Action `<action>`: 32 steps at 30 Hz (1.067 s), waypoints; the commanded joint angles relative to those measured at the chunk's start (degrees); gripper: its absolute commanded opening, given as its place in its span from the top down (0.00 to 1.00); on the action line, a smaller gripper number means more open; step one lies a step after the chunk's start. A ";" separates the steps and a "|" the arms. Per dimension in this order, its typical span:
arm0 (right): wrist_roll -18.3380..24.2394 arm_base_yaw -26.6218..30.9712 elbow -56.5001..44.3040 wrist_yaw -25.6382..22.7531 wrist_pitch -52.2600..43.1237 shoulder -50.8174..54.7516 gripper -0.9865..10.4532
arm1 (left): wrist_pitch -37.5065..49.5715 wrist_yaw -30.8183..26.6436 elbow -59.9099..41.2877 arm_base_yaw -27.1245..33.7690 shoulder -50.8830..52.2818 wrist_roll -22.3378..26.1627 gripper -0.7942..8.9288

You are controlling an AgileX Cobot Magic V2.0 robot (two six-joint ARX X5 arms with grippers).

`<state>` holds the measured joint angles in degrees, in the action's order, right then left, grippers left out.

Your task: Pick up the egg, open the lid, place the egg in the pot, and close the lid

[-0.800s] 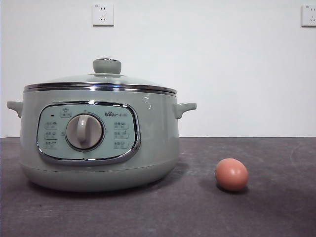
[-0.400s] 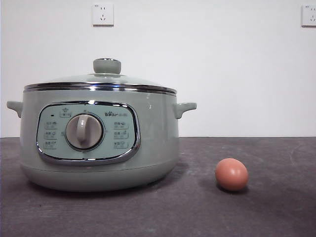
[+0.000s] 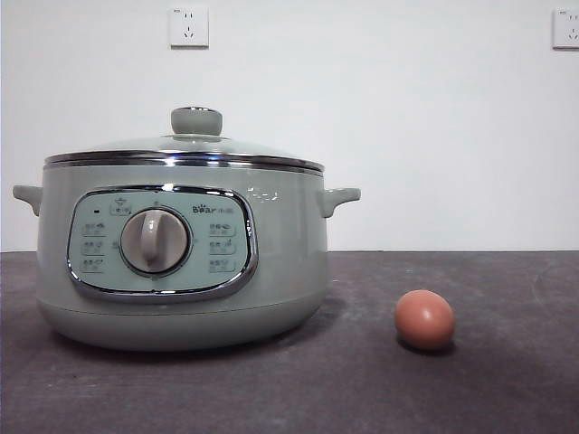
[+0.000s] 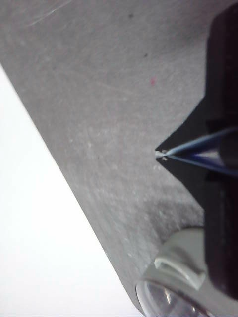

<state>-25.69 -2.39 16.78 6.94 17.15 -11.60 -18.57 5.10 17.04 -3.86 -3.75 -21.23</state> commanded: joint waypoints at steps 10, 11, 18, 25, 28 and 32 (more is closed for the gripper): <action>6.29 -0.04 19.96 10.12 5.51 -20.52 0.91 | -1.33 8.98 12.87 0.09 -13.09 3.50 0.92; 6.49 -0.04 21.73 11.37 7.04 -22.43 0.91 | -1.40 10.47 13.81 0.09 -14.53 3.52 0.92; 13.44 -0.07 29.20 24.92 13.00 -33.07 0.86 | -1.29 18.49 18.03 0.07 -23.08 3.91 0.72; 13.09 -1.90 29.64 25.70 13.22 -37.66 0.49 | -1.20 19.47 18.93 0.07 -27.17 3.89 0.60; 11.98 -3.67 29.70 24.96 13.29 -38.82 0.50 | -0.98 19.45 18.95 0.07 -27.26 3.87 0.60; 10.73 -11.15 30.86 14.75 14.38 -41.64 0.50 | 0.35 19.43 19.08 0.07 -27.26 3.82 0.60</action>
<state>-14.37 -13.15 47.42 22.39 32.05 -53.19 -18.68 24.38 35.73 -3.86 -31.18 -18.04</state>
